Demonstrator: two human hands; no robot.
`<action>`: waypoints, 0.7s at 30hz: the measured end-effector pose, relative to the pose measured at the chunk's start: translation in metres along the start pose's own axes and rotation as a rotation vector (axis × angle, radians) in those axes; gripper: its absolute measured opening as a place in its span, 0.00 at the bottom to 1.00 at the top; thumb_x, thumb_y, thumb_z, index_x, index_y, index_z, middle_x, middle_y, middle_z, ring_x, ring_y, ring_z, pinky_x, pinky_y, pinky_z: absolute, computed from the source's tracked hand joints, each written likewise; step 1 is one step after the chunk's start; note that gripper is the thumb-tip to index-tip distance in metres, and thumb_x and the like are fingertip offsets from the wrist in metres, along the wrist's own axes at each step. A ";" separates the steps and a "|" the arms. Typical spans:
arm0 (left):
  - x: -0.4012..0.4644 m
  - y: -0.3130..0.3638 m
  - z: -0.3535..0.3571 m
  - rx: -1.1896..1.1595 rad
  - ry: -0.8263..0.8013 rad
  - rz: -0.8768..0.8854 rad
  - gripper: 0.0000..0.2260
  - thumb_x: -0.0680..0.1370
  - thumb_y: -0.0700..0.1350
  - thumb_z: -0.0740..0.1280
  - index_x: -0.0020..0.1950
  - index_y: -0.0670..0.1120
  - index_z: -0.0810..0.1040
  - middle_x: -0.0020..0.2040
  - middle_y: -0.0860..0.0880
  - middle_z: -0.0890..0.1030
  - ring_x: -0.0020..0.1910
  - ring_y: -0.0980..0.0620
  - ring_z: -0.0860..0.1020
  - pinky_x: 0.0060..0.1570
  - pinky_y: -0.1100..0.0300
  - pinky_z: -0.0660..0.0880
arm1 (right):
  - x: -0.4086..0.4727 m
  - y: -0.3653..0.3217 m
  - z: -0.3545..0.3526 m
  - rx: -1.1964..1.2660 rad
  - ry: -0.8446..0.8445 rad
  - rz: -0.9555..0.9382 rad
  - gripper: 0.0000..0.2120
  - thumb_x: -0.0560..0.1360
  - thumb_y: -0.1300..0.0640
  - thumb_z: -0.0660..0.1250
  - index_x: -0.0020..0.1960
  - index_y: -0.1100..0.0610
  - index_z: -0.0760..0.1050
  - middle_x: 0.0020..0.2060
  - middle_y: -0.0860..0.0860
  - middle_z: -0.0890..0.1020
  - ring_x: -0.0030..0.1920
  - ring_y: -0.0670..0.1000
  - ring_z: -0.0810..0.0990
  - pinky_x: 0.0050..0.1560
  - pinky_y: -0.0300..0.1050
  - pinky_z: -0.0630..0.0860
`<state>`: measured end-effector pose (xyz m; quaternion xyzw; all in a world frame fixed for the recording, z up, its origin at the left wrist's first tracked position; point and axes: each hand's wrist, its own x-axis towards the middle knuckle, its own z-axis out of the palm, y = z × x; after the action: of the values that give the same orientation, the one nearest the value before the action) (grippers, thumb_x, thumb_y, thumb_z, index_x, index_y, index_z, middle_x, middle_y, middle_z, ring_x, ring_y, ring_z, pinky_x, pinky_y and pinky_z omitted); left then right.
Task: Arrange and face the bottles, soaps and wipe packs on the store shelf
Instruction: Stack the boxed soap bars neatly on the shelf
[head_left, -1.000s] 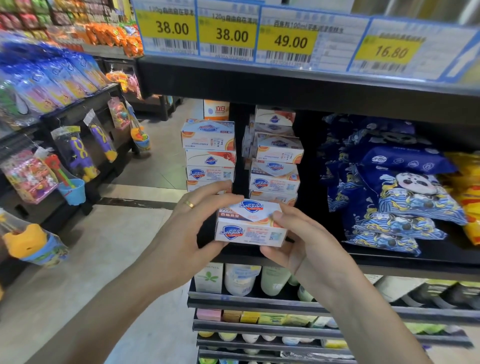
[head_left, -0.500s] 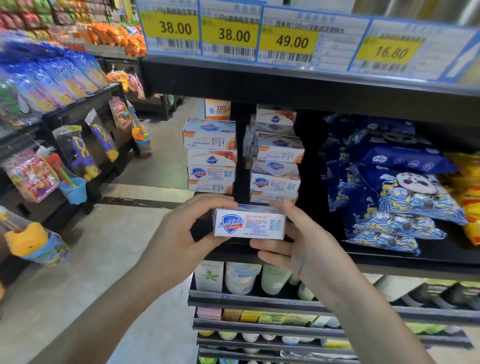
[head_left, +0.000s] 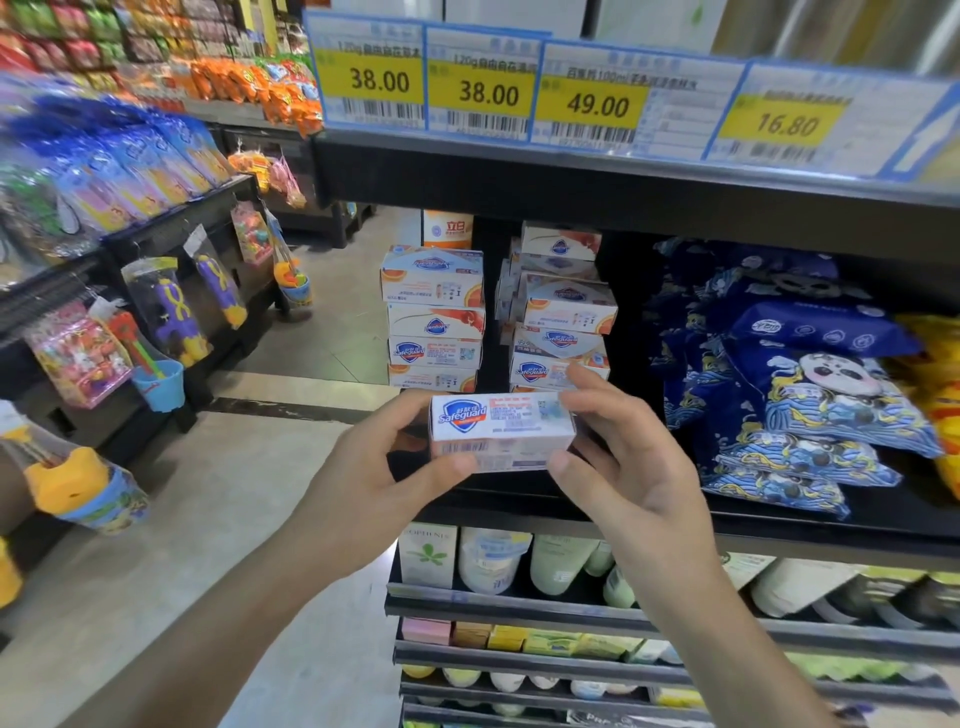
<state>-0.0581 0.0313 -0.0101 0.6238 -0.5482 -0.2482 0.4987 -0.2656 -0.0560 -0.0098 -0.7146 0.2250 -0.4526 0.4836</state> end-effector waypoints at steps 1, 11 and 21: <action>0.000 0.000 0.000 -0.011 -0.001 -0.005 0.22 0.73 0.57 0.71 0.67 0.59 0.76 0.60 0.64 0.82 0.61 0.59 0.80 0.59 0.59 0.78 | 0.001 0.000 0.000 -0.005 -0.012 -0.004 0.15 0.75 0.60 0.71 0.59 0.46 0.80 0.72 0.44 0.74 0.76 0.47 0.68 0.73 0.59 0.70; 0.002 0.005 -0.005 -0.121 -0.072 -0.114 0.23 0.73 0.61 0.73 0.67 0.57 0.78 0.62 0.57 0.84 0.63 0.52 0.81 0.65 0.45 0.78 | 0.001 0.000 -0.004 -0.065 -0.140 0.001 0.17 0.77 0.69 0.71 0.55 0.48 0.84 0.75 0.41 0.70 0.77 0.41 0.65 0.71 0.45 0.73; 0.008 0.013 -0.004 -0.202 -0.106 -0.265 0.17 0.77 0.59 0.66 0.64 0.58 0.80 0.55 0.57 0.87 0.54 0.56 0.83 0.56 0.56 0.76 | 0.000 -0.001 -0.004 -0.105 -0.206 -0.002 0.24 0.75 0.71 0.73 0.63 0.48 0.81 0.79 0.37 0.61 0.74 0.38 0.69 0.62 0.38 0.78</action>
<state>-0.0580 0.0271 0.0053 0.6234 -0.4591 -0.3982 0.4920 -0.2691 -0.0576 -0.0085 -0.7818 0.1967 -0.3651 0.4657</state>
